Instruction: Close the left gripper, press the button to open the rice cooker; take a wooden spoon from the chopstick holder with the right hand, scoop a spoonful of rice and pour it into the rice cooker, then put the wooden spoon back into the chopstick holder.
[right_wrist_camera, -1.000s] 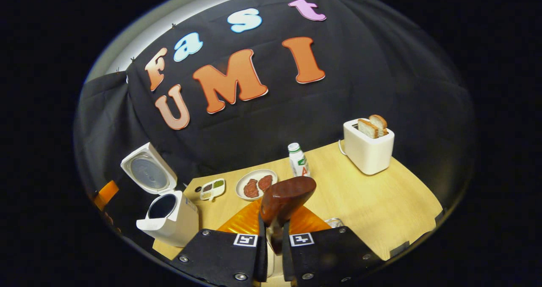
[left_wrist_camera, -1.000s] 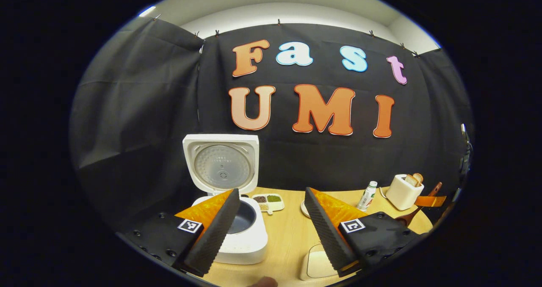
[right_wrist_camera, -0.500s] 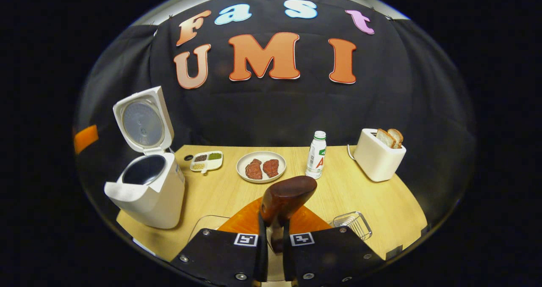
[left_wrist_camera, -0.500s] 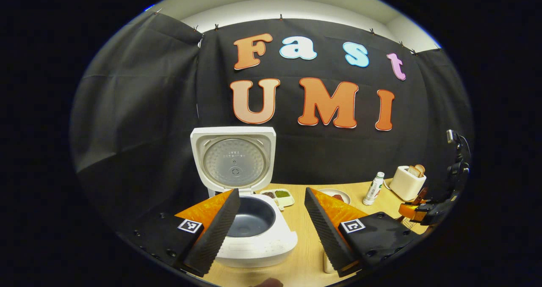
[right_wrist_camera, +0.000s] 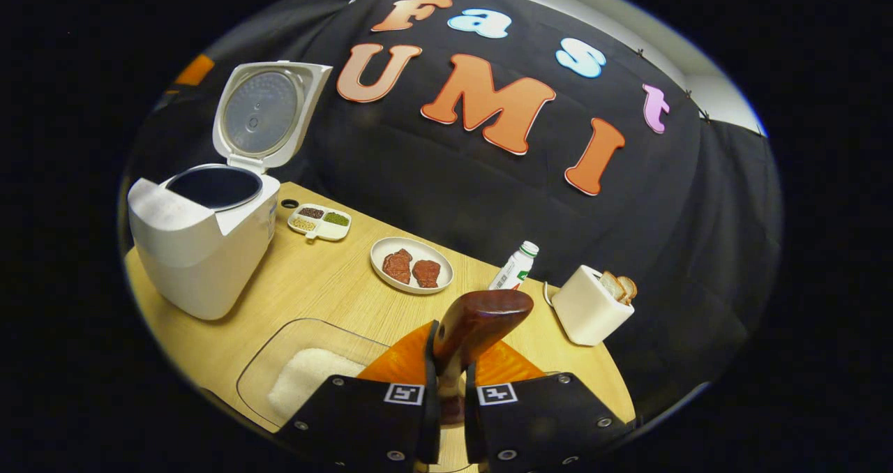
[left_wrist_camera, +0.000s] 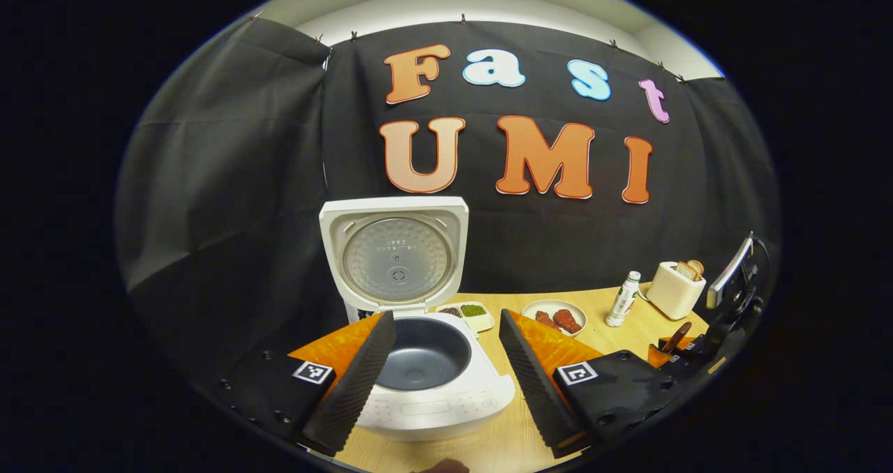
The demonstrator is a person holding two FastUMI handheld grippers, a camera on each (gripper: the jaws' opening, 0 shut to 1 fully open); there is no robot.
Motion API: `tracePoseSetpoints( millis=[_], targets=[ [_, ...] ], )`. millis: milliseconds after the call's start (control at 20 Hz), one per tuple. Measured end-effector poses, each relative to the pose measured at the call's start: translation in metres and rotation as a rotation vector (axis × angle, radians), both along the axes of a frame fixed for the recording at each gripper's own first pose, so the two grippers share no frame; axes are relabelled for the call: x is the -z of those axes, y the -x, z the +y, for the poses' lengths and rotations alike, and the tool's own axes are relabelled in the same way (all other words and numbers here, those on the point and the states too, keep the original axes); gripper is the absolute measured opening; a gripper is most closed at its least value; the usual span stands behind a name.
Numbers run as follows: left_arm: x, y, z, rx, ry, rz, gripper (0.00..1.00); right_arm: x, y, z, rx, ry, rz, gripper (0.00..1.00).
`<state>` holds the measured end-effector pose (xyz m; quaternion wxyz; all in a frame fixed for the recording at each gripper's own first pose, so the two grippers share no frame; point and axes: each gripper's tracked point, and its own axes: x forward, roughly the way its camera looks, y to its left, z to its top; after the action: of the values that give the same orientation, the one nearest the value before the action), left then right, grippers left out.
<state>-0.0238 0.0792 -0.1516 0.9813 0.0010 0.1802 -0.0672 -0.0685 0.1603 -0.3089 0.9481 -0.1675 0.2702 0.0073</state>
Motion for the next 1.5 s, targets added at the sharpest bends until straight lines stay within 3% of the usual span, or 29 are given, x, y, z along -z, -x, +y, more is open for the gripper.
tracePoseSetpoints(
  millis=[350, 600, 900, 1100, 1500],
  targets=[
    [0.009, 0.007, -0.012, -0.053, 0.0, 0.053, 1.0, 0.025, 0.012, 0.017, -0.086, -0.056, 0.007, 0.13],
    [0.007, 0.01, -0.024, -0.043, -0.022, 0.052, 1.0, 0.045, 0.026, 0.032, -0.099, -0.156, 0.089, 0.13],
    [0.008, 0.013, -0.015, -0.043, -0.048, 0.063, 1.0, 0.052, 0.025, 0.036, 0.035, -0.384, 0.176, 0.12],
    [0.009, 0.011, -0.005, -0.033, -0.066, 0.06, 1.0, 0.055, 0.024, 0.035, 0.17, -0.568, 0.231, 0.12],
    [0.018, 0.002, 0.002, 0.035, -0.06, 0.071, 1.0, 0.057, 0.028, 0.031, 0.356, -0.759, 0.244, 0.13]
  ],
)
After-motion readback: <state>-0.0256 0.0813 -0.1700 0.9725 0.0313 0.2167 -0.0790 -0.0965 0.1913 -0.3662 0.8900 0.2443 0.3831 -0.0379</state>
